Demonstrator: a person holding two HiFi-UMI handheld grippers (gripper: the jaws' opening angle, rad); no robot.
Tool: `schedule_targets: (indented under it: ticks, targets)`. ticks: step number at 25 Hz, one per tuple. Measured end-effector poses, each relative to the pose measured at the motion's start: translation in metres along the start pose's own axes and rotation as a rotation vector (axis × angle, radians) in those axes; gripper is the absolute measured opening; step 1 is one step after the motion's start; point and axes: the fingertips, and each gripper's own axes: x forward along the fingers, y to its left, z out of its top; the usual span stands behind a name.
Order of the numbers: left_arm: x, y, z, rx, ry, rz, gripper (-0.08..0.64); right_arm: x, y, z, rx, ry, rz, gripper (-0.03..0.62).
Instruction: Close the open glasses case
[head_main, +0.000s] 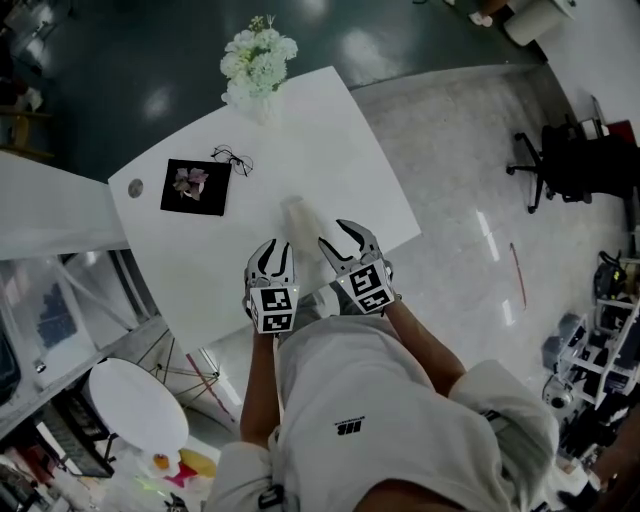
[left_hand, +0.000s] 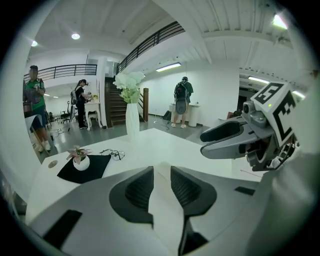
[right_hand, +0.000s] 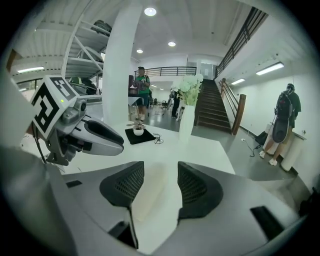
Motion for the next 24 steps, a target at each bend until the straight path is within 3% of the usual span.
schedule_targets:
  ticks: [6, 24]
  targets:
    - [-0.016, 0.005, 0.024, 0.025, -0.054, 0.007, 0.12, -0.017, -0.006, 0.013, 0.015, -0.024, -0.046, 0.213]
    - [-0.021, 0.01, 0.047, 0.031, -0.129, 0.015, 0.12, -0.025, -0.014, 0.032, 0.016, -0.067, -0.089, 0.213]
